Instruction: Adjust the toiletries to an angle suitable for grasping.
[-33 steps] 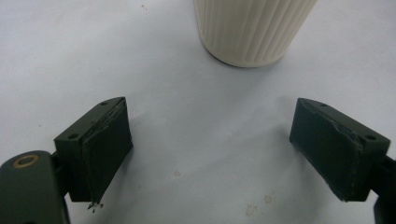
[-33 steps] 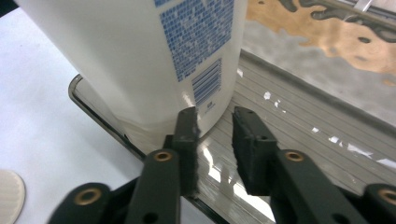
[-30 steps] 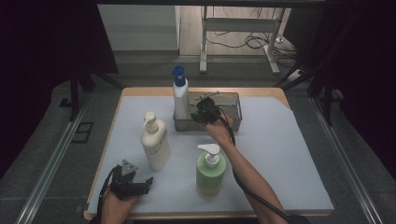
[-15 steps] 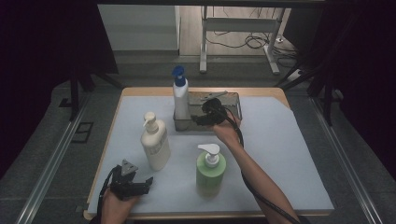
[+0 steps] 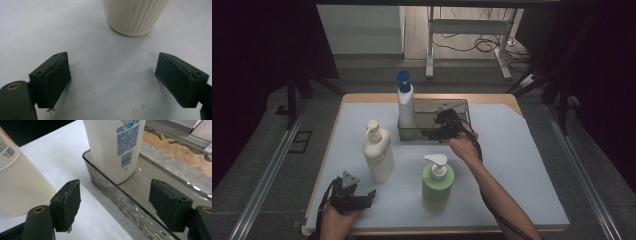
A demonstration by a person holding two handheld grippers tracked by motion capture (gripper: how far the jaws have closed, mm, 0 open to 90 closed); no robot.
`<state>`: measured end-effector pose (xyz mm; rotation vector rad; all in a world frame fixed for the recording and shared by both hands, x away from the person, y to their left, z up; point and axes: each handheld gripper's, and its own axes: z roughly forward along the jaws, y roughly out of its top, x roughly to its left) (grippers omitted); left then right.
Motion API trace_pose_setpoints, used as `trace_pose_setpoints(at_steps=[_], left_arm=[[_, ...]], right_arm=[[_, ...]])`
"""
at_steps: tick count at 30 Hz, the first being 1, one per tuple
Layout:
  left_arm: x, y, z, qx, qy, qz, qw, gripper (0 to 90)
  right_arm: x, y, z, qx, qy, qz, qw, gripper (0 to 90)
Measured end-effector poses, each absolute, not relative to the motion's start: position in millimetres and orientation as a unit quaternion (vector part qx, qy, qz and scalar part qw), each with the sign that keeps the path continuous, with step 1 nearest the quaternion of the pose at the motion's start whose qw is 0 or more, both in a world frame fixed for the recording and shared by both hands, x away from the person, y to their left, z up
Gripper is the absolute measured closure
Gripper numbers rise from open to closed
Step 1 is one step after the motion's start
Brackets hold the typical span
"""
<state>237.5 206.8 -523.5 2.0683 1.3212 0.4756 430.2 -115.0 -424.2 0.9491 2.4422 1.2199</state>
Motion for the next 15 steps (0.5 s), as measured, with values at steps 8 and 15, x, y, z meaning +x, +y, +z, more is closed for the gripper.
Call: trace_pose_setpoints(at_steps=[8, 15], left_arm=[[237, 207, -523, 0.785, 0.501, 0.181, 0.315, 12.3], [237, 207, -523, 0.785, 0.502, 0.181, 0.315, 12.3]], right_arm=[[420, -127, -423, 0.316, 0.843, 0.416, 0.13, 18.8], [410, -136, -421, 0.297, 0.849, 0.411, 0.15, 12.5]])
